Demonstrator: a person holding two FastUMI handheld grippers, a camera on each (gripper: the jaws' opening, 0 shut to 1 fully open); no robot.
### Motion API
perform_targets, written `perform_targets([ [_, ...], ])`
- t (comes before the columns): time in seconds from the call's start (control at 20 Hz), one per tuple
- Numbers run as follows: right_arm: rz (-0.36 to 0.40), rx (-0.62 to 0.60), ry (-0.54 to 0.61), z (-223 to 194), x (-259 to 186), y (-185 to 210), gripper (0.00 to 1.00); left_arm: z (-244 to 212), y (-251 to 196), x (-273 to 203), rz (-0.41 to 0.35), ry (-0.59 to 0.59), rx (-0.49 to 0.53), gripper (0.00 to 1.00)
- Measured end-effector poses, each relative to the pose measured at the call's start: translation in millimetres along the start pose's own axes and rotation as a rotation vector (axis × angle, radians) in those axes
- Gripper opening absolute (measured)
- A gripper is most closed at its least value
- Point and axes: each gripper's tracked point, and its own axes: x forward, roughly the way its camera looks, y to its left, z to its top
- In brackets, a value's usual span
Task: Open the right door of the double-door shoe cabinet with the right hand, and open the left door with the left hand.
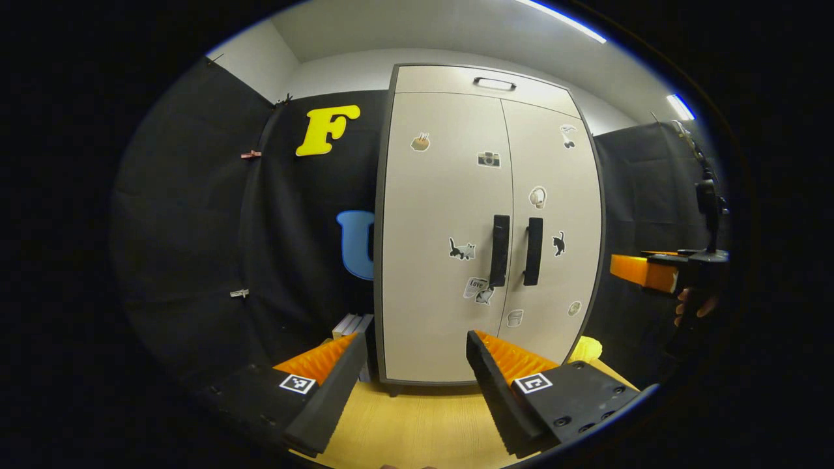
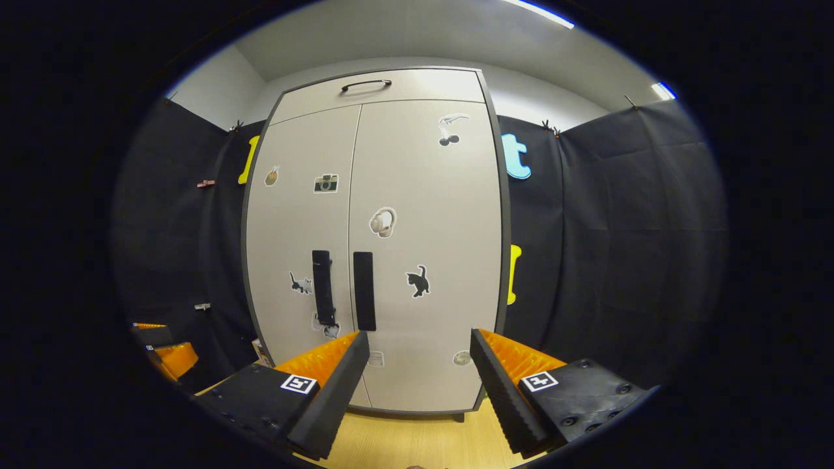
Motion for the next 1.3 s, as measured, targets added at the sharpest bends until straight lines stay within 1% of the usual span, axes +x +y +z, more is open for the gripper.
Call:
perform_targets([
  [0.25, 0.03, -0.044, -0.055, 28, 37, 24, 0.98, -10, 26, -4, 0.047, 0.019, 0.007, 0.95],
  [0.4, 0.071, -0.051, -0.06, 35, 60, 47, 0.98, -13, 43, -8, 0.081, 0.022, 0.016, 0.95],
  [0.5, 0.086, -0.06, -0.068, 37, 76, 59, 0.98, -15, 54, -13, 0.108, 0.026, 0.025, 0.95],
  [0.65, 0.092, -0.059, -0.073, 32, 105, 70, 0.97, -19, 67, -19, 0.143, 0.036, 0.024, 0.95],
  [0.85, 0.068, -0.006, -0.002, 3, 147, 74, 0.98, -33, 82, -28, 0.185, 0.069, -0.003, 0.95],
  [0.95, 0.06, -0.017, 0.002, -4, 161, 74, 0.98, -38, 89, -32, 0.209, 0.082, -0.012, 0.95],
  [1.1, 0.044, -0.021, 0.032, -17, 174, 74, 0.98, -44, 98, -37, 0.247, 0.096, -0.016, 0.95],
  [1.15, 0.027, -0.025, 0.033, -19, 171, 71, 0.98, -45, 99, -39, 0.255, 0.1, -0.022, 0.95],
  [1.2, 0.038, -0.036, 0.002, -13, 174, 73, 0.97, -46, 100, -40, 0.26, 0.103, -0.026, 0.95],
  [1.25, 0.037, -0.05, -0.005, -13, 174, 74, 0.95, -47, 101, -41, 0.265, 0.108, -0.03, 0.95],
  [1.3, 0.03, -0.061, -0.007, -13, 174, 73, 0.91, -48, 101, -42, 0.269, 0.112, -0.031, 0.95],
])
